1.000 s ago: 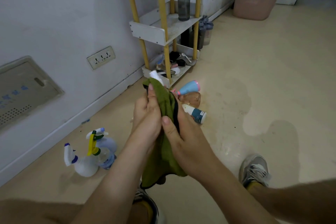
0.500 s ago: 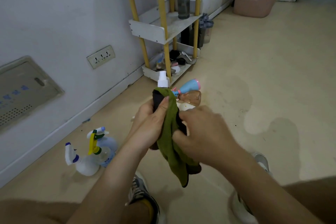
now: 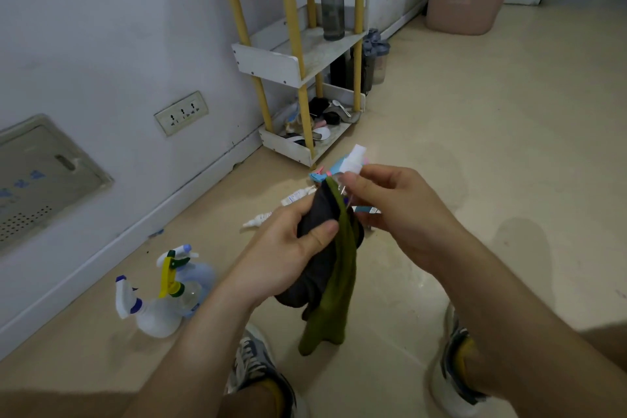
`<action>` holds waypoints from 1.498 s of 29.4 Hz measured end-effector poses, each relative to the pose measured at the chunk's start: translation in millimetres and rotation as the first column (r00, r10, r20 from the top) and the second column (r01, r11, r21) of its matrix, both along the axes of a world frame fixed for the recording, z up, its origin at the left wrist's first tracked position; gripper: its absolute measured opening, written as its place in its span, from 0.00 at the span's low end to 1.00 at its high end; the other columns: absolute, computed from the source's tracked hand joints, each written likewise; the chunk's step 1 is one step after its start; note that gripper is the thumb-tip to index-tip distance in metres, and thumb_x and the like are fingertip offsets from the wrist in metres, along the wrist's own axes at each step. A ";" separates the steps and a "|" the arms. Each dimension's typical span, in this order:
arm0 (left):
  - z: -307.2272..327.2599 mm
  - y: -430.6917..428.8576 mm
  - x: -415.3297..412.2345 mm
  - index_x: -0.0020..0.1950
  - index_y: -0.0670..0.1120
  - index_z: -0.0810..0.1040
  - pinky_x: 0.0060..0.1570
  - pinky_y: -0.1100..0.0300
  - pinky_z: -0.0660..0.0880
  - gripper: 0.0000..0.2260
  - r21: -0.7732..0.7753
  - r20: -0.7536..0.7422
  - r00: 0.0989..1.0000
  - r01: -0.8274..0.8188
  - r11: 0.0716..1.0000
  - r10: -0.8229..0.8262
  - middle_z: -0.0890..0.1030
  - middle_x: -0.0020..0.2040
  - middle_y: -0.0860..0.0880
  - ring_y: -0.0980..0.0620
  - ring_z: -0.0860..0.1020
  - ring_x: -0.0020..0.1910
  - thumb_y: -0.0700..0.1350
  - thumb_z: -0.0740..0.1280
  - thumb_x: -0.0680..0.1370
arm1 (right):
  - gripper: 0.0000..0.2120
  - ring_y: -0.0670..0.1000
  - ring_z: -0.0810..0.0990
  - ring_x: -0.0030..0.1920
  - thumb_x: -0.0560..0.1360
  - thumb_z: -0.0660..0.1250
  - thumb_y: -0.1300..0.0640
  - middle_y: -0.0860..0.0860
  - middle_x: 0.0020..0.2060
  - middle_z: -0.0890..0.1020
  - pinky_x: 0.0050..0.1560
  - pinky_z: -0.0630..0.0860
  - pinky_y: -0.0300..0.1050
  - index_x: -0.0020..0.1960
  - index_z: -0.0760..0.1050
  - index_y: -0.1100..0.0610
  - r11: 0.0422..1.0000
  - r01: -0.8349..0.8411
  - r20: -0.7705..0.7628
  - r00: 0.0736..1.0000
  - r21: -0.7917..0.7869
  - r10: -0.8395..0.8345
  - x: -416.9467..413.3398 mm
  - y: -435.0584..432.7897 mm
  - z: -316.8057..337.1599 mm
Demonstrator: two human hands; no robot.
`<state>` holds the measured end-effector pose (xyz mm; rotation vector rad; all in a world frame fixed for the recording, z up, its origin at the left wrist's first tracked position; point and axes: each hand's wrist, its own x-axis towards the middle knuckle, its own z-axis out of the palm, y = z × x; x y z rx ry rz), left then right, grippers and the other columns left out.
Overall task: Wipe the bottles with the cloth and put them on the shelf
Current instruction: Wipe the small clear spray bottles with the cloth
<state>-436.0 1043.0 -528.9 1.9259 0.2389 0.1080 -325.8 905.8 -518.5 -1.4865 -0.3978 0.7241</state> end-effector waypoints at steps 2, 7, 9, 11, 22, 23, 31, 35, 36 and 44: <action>2.6 -0.9 1.4 0.54 0.47 0.79 0.48 0.42 0.78 0.14 0.051 0.019 0.999 -0.031 0.998 0.030 0.82 0.47 0.44 0.44 0.81 0.47 0.55 0.61 0.80 | 0.10 0.44 0.84 0.47 0.80 0.65 0.52 0.48 0.46 0.86 0.45 0.79 0.39 0.56 0.81 0.53 0.996 0.065 -0.045 0.997 0.059 -0.063 -0.3 -1.0 2.0; -1.4 0.0 7.3 0.44 0.52 0.83 0.40 0.56 0.77 0.13 0.108 0.023 0.925 -0.379 0.919 0.378 0.84 0.37 0.53 0.54 0.82 0.41 0.43 0.61 0.82 | 0.06 0.47 0.83 0.49 0.81 0.61 0.52 0.49 0.49 0.83 0.43 0.81 0.37 0.52 0.77 0.49 0.981 0.169 0.094 0.980 0.094 -0.178 -6.4 3.9 3.9; -4.4 5.6 8.2 0.42 0.52 0.83 0.39 0.57 0.78 0.12 0.072 -0.009 0.869 -0.493 0.867 0.495 0.84 0.35 0.54 0.54 0.83 0.40 0.45 0.63 0.81 | 0.06 0.46 0.83 0.49 0.82 0.59 0.50 0.48 0.49 0.82 0.46 0.83 0.42 0.51 0.75 0.46 0.970 0.198 0.183 0.958 0.142 -0.222 -5.2 2.4 11.2; -2.9 8.2 8.9 0.38 0.46 0.82 0.36 0.53 0.76 0.13 -0.003 -0.028 0.804 -0.594 0.804 0.594 0.83 0.33 0.47 0.47 0.82 0.36 0.47 0.65 0.80 | 0.08 0.47 0.83 0.46 0.82 0.56 0.48 0.48 0.46 0.81 0.45 0.83 0.45 0.52 0.74 0.44 0.964 0.186 0.256 0.938 0.193 -0.232 -5.3 -0.5 15.5; 24.7 -5.3 4.7 0.66 0.37 0.75 0.60 0.53 0.77 0.25 -0.874 0.005 0.929 -0.176 0.453 0.370 0.81 0.61 0.40 0.46 0.81 0.59 0.26 0.52 0.74 | 0.13 0.48 0.79 0.40 0.79 0.64 0.45 0.53 0.41 0.80 0.40 0.77 0.44 0.42 0.74 0.52 0.896 0.434 0.217 0.869 0.097 -0.445 -20.1 34.2 -18.1; 23.3 -4.6 5.0 0.67 0.38 0.75 0.57 0.56 0.79 0.23 -0.844 0.034 0.920 -0.182 0.504 0.390 0.82 0.59 0.42 0.48 0.82 0.57 0.26 0.54 0.76 | 0.15 0.48 0.77 0.37 0.80 0.64 0.46 0.52 0.37 0.79 0.37 0.75 0.44 0.39 0.74 0.53 0.892 0.438 0.229 0.862 0.115 -0.453 -19.4 34.2 -16.3; 24.3 -18.3 9.9 0.51 0.46 0.80 0.36 0.67 0.77 0.05 -0.510 0.086 0.844 -0.419 0.751 0.529 0.85 0.40 0.54 0.59 0.83 0.40 0.44 0.68 0.77 | 0.18 0.50 0.72 0.33 0.82 0.61 0.53 0.55 0.30 0.75 0.37 0.73 0.55 0.36 0.73 0.60 0.946 0.300 0.321 0.890 0.122 -0.324 -47.5 42.6 -17.6; 17.4 -12.4 16.0 0.43 0.45 0.77 0.33 0.60 0.76 0.09 -0.475 0.037 0.691 -0.624 0.621 0.722 0.78 0.33 0.49 0.53 0.77 0.33 0.46 0.64 0.81 | 0.12 0.44 0.77 0.39 0.81 0.62 0.48 0.47 0.36 0.80 0.42 0.77 0.47 0.46 0.79 0.53 0.985 0.166 0.466 0.870 0.035 -0.163 -58.4 37.5 -21.9; 17.2 -8.5 17.8 0.41 0.45 0.76 0.35 0.57 0.75 0.10 -0.489 0.043 0.646 -0.652 0.580 0.762 0.77 0.33 0.48 0.52 0.76 0.33 0.47 0.63 0.81 | 0.12 0.43 0.78 0.43 0.80 0.61 0.44 0.45 0.41 0.81 0.43 0.77 0.42 0.52 0.79 0.50 0.988 0.152 0.482 0.868 -0.032 -0.118 -62.1 34.9 -23.4; 14.1 -10.1 16.4 0.57 0.37 0.76 0.38 0.60 0.81 0.15 -0.694 0.018 0.809 -0.414 0.590 0.588 0.82 0.39 0.45 0.52 0.81 0.37 0.49 0.61 0.81 | 0.19 0.48 0.73 0.27 0.84 0.53 0.49 0.53 0.31 0.76 0.25 0.67 0.42 0.41 0.73 0.57 0.939 0.336 -0.169 0.923 -0.078 -0.344 -72.2 43.4 -26.3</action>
